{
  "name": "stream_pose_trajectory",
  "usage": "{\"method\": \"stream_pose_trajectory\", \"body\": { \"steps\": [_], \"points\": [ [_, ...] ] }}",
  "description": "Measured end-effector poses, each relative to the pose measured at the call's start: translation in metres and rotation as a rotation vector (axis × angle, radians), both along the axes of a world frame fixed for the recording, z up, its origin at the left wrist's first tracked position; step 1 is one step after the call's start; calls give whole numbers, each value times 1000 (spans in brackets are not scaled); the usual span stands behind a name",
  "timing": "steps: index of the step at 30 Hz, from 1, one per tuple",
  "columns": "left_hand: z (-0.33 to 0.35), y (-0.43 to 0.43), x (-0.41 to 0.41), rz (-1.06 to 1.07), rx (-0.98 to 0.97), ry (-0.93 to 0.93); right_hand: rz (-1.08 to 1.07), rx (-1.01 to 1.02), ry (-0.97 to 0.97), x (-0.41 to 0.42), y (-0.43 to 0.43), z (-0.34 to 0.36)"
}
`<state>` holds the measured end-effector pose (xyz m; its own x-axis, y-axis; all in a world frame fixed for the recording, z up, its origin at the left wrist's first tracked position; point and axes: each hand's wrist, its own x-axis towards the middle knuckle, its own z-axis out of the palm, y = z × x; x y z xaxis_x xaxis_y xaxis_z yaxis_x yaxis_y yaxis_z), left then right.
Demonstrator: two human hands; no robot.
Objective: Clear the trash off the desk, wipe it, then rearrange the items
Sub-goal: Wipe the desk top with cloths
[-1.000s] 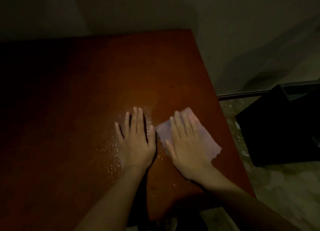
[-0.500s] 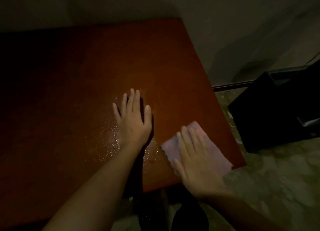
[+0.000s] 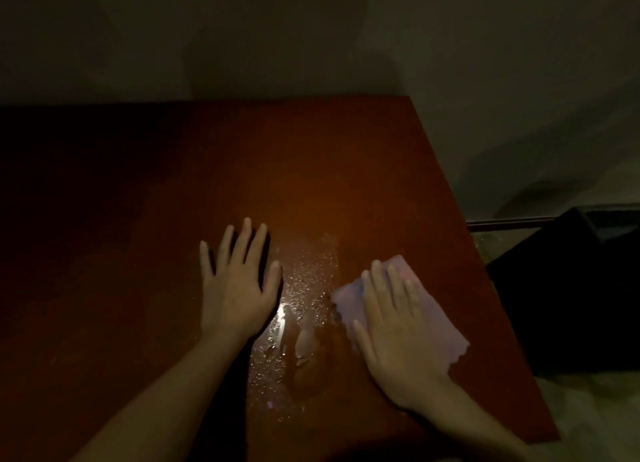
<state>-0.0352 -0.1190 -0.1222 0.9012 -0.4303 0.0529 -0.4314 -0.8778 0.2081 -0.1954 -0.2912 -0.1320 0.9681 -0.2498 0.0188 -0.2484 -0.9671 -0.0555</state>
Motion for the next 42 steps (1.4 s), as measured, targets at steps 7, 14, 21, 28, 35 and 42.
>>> {"method": "stream_pose_trajectory", "body": {
  "steps": [7, 14, 21, 28, 35, 42],
  "points": [
    [5, -4, 7, 6, 3, 53, -171, 58, 15, 101, -49, 5],
    [7, -7, 16, 44, -55, 89, -110, 111, 46, 191, -32, 9],
    [7, -9, 17, 56, -65, 102, 269, 29, 33, 123, -45, 10],
    [5, -9, 21, 71, -49, 101, -96, 124, 67, 214, -26, 10],
    [5, -8, 20, 44, -57, 100, 248, -12, 28, 90, -4, 6],
    [4, -5, 19, -6, -127, 53, -97, 111, 6, 117, 46, 8]
  ]
}}
